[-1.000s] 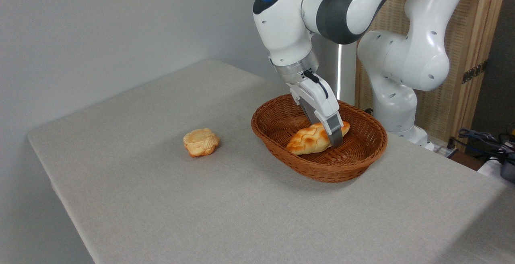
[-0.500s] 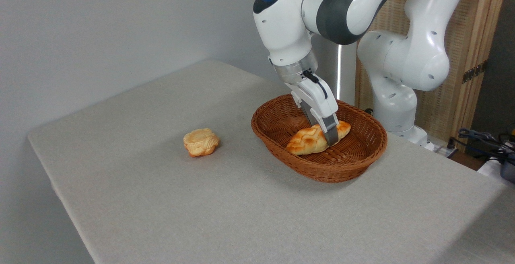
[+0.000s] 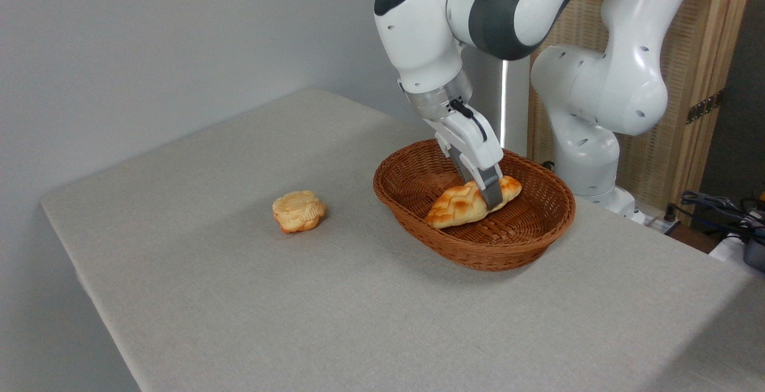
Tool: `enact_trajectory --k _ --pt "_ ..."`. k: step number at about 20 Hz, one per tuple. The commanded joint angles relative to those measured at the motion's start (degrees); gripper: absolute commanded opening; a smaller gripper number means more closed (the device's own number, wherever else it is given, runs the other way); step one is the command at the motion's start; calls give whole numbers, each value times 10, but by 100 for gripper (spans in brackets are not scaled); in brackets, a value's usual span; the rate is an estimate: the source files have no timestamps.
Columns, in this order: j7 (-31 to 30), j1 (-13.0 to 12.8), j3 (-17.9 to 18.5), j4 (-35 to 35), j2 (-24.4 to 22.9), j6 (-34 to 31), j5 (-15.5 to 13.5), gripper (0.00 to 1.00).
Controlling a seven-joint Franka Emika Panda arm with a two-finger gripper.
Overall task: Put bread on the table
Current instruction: 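Lift the braided roll out of the basket and carry it beside the bun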
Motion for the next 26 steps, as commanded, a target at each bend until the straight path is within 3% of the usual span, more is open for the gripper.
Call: enact_trajectory --k 1,8,10,15,18,22,26 --pt "7 -2 4 42 -8 -63 8 35" --pt "10 -3 9 83 -9 -63 0 35" --pt "38 -3 12 93 -9 -64 1 35" --pt "54 -3 47 136 -3 -52 0 35" --pt "54 -4 73 161 16 -25 0 35" --pt "49 -12 76 226 54 -1 0 36" --pt "44 -57 93 309 126 26 -1 36"
